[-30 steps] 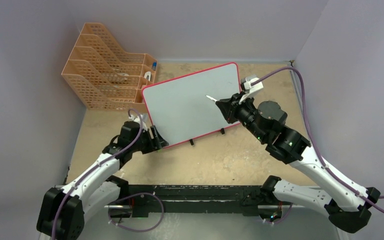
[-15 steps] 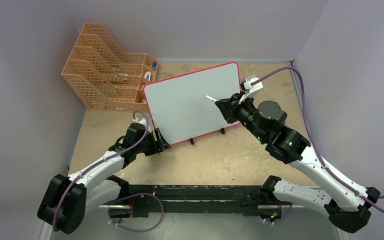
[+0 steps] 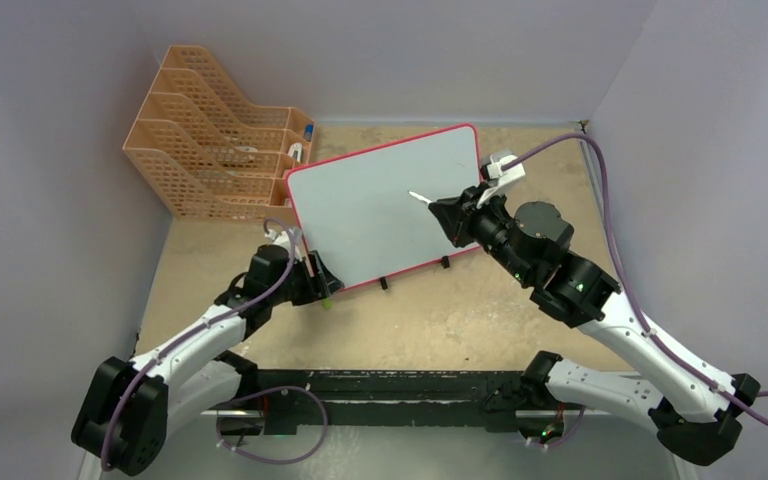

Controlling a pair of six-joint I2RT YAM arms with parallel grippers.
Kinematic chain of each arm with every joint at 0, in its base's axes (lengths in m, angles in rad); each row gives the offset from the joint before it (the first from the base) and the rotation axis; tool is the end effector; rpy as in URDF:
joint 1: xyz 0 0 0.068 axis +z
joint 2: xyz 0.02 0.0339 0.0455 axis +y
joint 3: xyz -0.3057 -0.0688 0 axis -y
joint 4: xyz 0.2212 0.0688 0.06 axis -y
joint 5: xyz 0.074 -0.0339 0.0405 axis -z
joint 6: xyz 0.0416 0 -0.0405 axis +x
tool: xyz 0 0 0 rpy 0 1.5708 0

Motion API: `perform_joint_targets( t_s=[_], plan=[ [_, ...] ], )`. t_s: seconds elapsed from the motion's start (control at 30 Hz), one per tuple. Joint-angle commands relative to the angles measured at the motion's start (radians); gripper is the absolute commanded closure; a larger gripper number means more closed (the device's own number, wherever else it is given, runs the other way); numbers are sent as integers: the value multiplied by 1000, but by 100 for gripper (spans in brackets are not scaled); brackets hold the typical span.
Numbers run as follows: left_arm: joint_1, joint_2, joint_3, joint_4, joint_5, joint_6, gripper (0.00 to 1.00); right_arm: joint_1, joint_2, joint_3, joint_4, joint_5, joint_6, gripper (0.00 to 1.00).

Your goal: Write a sentence on the whiteboard

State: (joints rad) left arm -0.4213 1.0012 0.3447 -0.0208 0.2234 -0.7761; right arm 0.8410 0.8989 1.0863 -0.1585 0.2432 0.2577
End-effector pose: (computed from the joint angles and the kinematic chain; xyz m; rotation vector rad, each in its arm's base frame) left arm 0.1388 -0.0723 0.2117 -0.2943 2.3666 -0.8636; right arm 0.1076 0.1053 0.4562 -0.2624 1.5610 0.6804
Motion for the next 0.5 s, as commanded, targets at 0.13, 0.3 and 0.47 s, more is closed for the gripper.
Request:
perform_joint_targets(
  t_s=[0.13,0.3,0.47],
  plan=[
    [-5,-106,9,-71,-70,-21,38,-3,8,0,69,-25,20,100],
    [-5,-153,23,-133,-84,-29,38,-3,12,-43,117,-36,24,100],
    [-3,-200,90,-203,-100,9,37,-3,23,-89,182,-44,14,100]
  ],
)
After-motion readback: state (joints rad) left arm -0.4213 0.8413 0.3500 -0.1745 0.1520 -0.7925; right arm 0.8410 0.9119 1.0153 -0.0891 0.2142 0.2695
